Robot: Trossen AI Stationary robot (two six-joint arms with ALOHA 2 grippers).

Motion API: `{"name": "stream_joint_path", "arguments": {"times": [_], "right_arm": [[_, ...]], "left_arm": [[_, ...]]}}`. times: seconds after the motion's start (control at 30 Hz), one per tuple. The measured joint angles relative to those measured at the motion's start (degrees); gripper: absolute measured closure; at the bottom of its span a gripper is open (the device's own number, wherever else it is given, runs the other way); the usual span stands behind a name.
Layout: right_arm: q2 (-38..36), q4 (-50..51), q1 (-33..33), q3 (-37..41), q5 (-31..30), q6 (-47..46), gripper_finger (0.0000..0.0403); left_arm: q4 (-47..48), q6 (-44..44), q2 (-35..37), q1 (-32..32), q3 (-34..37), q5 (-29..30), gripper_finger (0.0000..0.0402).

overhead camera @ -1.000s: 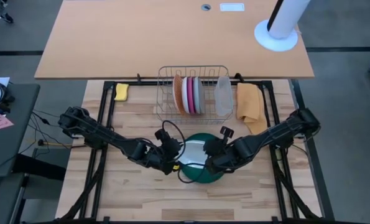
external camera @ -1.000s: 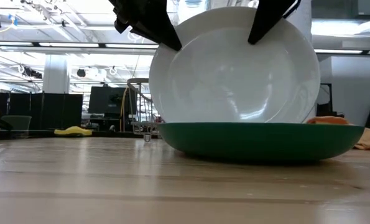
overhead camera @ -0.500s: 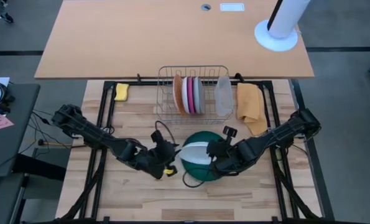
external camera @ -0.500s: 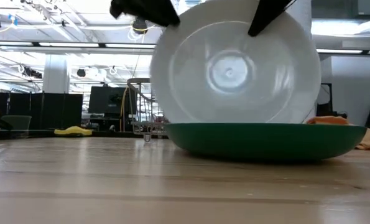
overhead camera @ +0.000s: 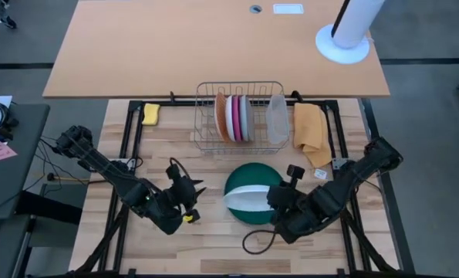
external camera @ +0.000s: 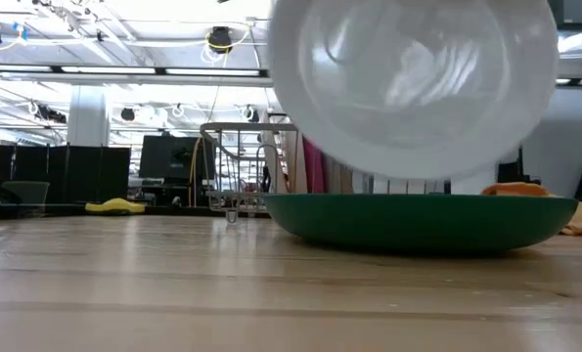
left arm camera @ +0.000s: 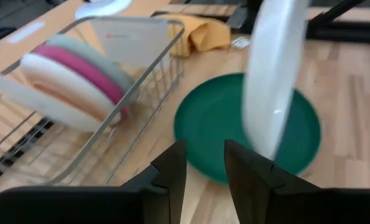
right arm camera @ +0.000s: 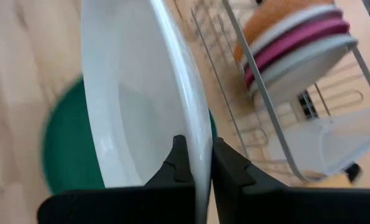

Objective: Sort dishes
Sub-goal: Put the white plate into the dish rack

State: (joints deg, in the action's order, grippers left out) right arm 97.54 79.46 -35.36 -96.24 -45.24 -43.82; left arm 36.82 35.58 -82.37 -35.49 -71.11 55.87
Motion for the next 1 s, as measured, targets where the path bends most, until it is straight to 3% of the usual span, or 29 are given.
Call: {"name": "stream_joint_path", "arguments": {"times": [0.3, 1.0], "right_arm": [[-0.1, -0.2, -3.3, -3.3, -1.6, 0.6, 0.0382], [0.0, 0.5, -5.3, -3.3, -2.0, -4.9, 0.0382]], "left_arm": [[9.8, 6.8, -0.1, 0.7, 0.0, 0.6, 0.0299], [10.0, 2.2, -0.1, 5.5, 0.0, 1.3, 0.0299]]}}
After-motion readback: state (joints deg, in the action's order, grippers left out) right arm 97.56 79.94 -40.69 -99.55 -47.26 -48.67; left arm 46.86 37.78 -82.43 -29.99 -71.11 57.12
